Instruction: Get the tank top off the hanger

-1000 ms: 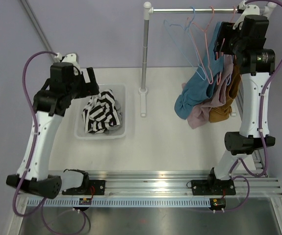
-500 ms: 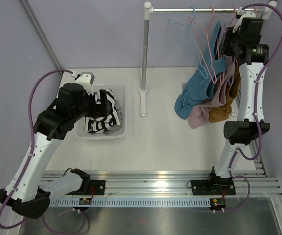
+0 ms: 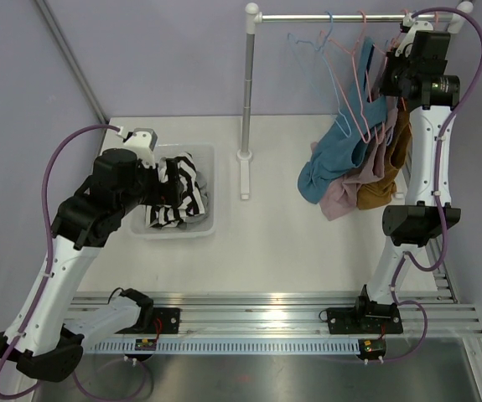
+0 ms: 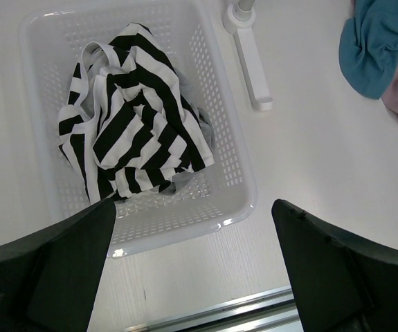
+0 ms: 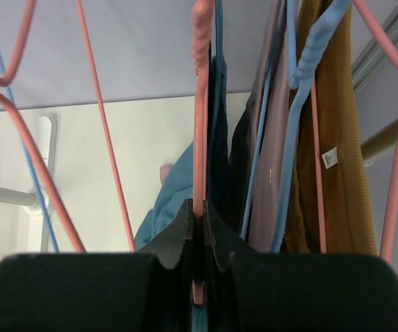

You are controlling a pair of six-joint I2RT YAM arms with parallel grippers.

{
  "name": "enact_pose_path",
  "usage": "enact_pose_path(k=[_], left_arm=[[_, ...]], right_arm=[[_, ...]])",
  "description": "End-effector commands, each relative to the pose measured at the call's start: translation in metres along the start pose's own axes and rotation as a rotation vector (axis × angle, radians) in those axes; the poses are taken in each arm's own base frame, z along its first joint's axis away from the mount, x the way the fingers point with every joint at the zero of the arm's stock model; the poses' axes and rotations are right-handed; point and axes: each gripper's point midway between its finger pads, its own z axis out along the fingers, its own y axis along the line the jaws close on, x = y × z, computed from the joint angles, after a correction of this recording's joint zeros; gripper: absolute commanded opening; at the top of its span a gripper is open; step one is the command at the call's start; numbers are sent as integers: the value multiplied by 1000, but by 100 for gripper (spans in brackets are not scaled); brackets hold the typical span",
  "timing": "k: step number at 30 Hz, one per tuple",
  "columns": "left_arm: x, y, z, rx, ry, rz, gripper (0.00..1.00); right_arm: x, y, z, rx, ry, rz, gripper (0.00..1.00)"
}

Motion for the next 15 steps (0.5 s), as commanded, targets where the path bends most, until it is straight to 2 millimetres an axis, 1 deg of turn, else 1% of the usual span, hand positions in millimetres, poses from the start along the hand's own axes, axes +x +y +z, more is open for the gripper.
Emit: enact_pose_path(k=[1, 4, 5, 7, 9, 10, 11, 12, 13, 14, 15], left_arm=[[-8, -4, -3, 23, -35, 17, 99], [-12, -7, -6, 37, -49, 12, 99], [-13, -7, -7, 37, -50, 12, 99], [-15, -8, -9, 42, -59, 11, 99], [-15, -9, -10, 44, -62, 8, 99], [-16, -10, -11, 49, -65, 9, 99], [-18, -12, -12, 58, -72, 5, 99], [-23, -14, -15, 64, -85, 3, 99], [-25, -17, -16, 72, -90, 3, 99], [-29, -18, -18, 70, -103, -4, 99], [-37, -19, -21, 71, -131, -12, 99]], right_arm=[[-48, 15, -38, -65, -158, -9, 0], [-66, 19, -56, -81, -221, -6, 0], [-75, 21, -67, -87, -254, -9, 0], [-83, 24, -79, -100, -286, -14, 0], [-86, 25, -87, -104, -298, -16, 0], [-89, 27, -96, -110, -311, -19, 0], [-88, 27, -99, -112, -310, -19, 0], [-86, 29, -103, -117, -302, 7, 0], [-88, 30, -115, -120, -314, 11, 0], [-87, 30, -121, -120, -312, 19, 0], [-80, 31, -123, -120, -287, 26, 0]])
